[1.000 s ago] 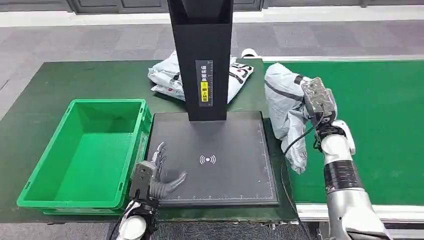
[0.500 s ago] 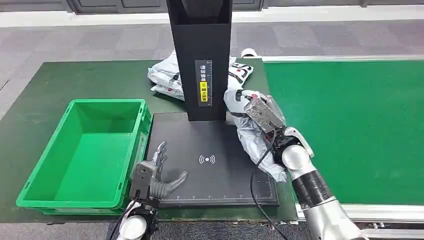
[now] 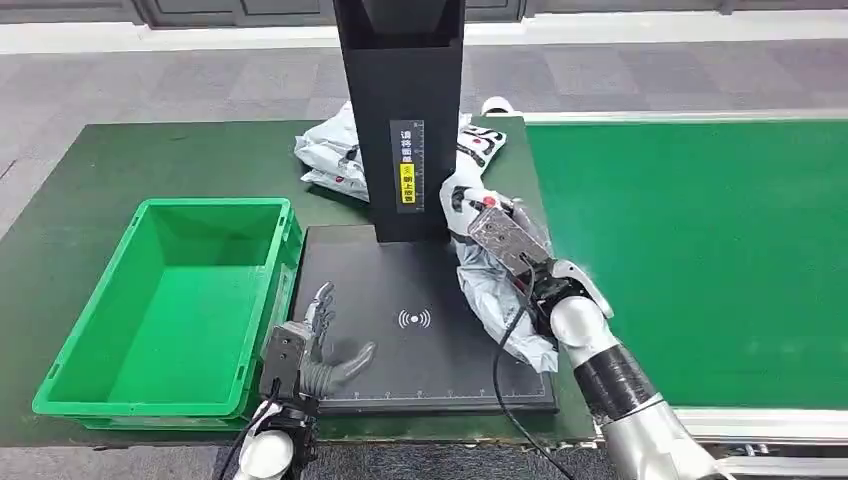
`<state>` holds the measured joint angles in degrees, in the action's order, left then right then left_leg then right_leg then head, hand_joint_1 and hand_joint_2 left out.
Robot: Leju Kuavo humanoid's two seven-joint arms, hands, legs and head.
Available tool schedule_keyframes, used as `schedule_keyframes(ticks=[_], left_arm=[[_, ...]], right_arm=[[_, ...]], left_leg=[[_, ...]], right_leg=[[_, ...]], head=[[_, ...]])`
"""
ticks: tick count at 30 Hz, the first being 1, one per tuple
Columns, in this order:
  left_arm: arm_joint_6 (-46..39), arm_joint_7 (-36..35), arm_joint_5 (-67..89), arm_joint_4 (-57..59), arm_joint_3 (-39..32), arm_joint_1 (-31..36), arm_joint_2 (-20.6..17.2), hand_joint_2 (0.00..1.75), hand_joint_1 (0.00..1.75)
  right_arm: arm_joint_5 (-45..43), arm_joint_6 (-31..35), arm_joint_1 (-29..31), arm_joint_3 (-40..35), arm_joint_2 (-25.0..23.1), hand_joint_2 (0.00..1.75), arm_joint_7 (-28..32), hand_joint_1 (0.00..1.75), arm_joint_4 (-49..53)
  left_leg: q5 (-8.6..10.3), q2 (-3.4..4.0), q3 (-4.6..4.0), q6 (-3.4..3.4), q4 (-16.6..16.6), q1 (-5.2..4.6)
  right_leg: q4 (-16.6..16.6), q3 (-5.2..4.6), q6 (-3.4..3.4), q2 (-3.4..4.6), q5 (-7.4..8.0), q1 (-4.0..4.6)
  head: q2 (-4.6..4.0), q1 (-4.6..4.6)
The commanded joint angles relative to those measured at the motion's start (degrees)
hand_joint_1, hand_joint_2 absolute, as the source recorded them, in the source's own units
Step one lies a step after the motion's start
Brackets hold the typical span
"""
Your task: Moved the parcel from conveyor to table for the left to box.
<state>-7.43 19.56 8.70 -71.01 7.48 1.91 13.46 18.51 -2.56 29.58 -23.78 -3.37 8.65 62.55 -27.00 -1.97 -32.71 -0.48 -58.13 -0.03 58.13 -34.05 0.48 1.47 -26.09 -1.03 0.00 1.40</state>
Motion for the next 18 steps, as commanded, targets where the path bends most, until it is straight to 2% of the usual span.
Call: schedule_keyframes(ticks=[1, 2, 3, 4, 5, 6, 18], left_arm=[[-0.7, 0.6, -1.0, 4.7, 4.0, 3.9, -2.2, 1.75, 0.0], [-0.8, 0.7, -1.1, 4.4, 4.1, 3.7, -2.3, 1.75, 0.0], [-0.8, 0.7, -1.2, 4.3, 4.1, 3.6, -2.3, 1.75, 0.0], [-0.9, 0.7, -1.2, 4.1, 4.0, 3.5, -2.2, 1.75, 0.0], [-1.0, 0.7, -1.3, 3.9, 3.8, 3.4, -2.1, 1.75, 0.0], [-0.8, 0.7, -1.2, 3.7, 3.5, 3.4, -1.8, 1.75, 0.0], [0.2, 0.1, 0.1, 3.5, 3.0, 3.9, -1.0, 1.75, 0.0]], right_arm=[[-7.7, -1.0, 8.6, -10.2, -4.4, 1.75, 0.3, 1.75, -11.8], [-8.6, -1.6, 9.6, -10.5, -5.5, 1.75, 0.6, 1.75, -13.4], [-9.1, -2.0, 10.2, -10.9, -6.0, 1.75, 0.7, 1.5, -14.4], [-9.4, -2.1, 10.9, -11.3, -6.8, 1.75, 0.9, 0.93, -15.3], [-9.5, -2.1, 11.1, -11.5, -7.2, 1.75, 0.9, 0.26, -15.9], [-10.9, -4.5, 11.9, -12.0, -8.0, 1.75, 1.4, 0.0, -17.6], [-12.6, -5.1, 13.3, -12.1, -9.4, 1.75, 2.0, 0.0, -19.7]], left_leg=[[0.01, 0.47, 0.07, -0.06, 0.1, 0.04], [0.0, 0.38, 0.04, -0.04, 0.0, 0.01], [0.02, 0.5, 0.09, -0.07, 0.1, 0.07], [0.03, 0.53, 0.07, -0.07, 0.1, 0.09], [0.02, 0.43, 0.05, -0.09, 0.0, 0.07], [0.04, 0.47, 0.07, -0.1, 0.1, 0.07], [0.06, 0.18, 0.01, -0.08, 0.0, 0.08]], right_leg=[[-0.1, -0.04, -0.08, 0.2, 0.12, 0.07], [0.0, -0.08, -0.07, 0.21, 0.09, 0.03], [-0.1, -0.03, -0.12, 0.21, 0.15, 0.11], [-0.1, -0.05, -0.13, 0.2, 0.17, 0.13], [0.0, -0.05, -0.09, 0.19, 0.11, 0.09], [-0.1, -0.03, -0.1, 0.18, 0.13, 0.1], [0.0, 0.0, -0.08, -0.03, 0.08, 0.09]], head=[[-0.02, 0.02], [-0.02, 0.02], [-0.02, 0.02], [0.0, 0.02], [0.0, 0.0], [0.0, 0.04], [0.0, 0.02]])
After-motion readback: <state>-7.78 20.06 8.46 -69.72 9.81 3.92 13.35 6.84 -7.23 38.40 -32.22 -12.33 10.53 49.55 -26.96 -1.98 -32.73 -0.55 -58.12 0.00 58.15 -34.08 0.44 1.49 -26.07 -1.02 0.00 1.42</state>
